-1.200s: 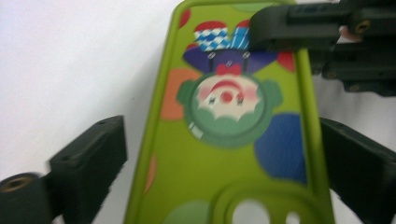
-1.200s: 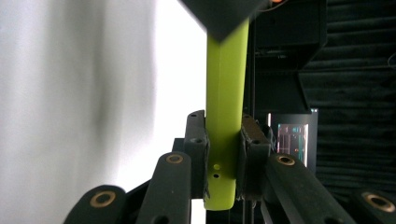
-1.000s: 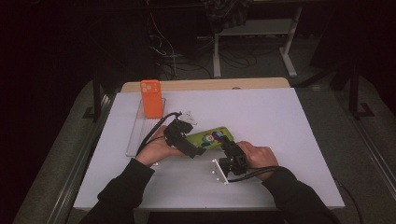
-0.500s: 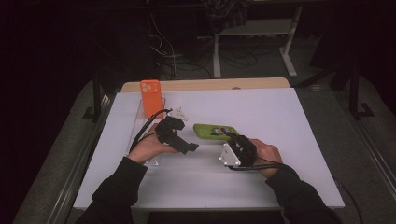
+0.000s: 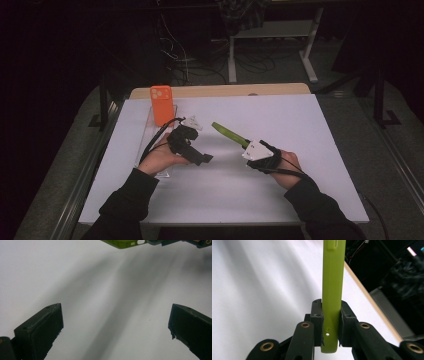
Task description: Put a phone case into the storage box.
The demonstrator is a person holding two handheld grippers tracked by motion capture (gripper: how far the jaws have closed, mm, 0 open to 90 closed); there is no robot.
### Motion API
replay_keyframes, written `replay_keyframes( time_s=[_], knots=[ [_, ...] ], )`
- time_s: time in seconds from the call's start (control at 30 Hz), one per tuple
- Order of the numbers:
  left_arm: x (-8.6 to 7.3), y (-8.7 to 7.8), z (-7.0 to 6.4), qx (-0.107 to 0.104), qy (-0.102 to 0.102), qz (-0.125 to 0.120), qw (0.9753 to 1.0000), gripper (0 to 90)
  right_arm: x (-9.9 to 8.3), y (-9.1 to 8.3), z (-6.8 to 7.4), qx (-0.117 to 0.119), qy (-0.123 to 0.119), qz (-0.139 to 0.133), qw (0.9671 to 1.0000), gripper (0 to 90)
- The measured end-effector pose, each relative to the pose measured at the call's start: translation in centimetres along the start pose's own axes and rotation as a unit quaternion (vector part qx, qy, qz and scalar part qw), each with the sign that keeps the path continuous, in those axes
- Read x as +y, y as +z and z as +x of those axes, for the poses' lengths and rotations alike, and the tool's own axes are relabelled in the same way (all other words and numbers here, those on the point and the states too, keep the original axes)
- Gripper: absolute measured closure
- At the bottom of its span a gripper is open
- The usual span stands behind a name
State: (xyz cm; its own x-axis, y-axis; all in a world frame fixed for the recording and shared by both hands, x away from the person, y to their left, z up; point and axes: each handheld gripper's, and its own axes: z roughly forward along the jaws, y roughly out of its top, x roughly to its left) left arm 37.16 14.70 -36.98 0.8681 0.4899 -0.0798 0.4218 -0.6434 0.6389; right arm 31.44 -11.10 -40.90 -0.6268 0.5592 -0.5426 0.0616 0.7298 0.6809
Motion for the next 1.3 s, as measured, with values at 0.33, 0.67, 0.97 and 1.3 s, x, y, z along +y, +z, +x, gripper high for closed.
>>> replay_keyframes(
  time_s=[0.33,0.67,0.97,1.3],
  knots=[
    [-0.1,0.0,0.1,0.004,0.005,0.012,0.9999,0.0,0.0,0.2,-0.9,0.071,0.117,-0.005,0.9906,75.7],
    [-0.1,0.2,-0.1,0.006,-0.016,-0.005,0.9998,0.0,-0.3,0.4,-1.8,0.111,0.193,0.001,0.9749,75.7],
    [0.2,0.0,0.3,0.017,-0.039,-0.044,0.9981,0.0,-0.7,0.5,-2.7,0.155,0.291,-0.009,0.944,75.8],
    [1.6,-0.1,0.5,-0.009,-0.077,-0.121,0.9896,0.0,-0.2,0.7,-2.0,0.166,0.309,-0.016,0.9362,75.8]
  ],
)
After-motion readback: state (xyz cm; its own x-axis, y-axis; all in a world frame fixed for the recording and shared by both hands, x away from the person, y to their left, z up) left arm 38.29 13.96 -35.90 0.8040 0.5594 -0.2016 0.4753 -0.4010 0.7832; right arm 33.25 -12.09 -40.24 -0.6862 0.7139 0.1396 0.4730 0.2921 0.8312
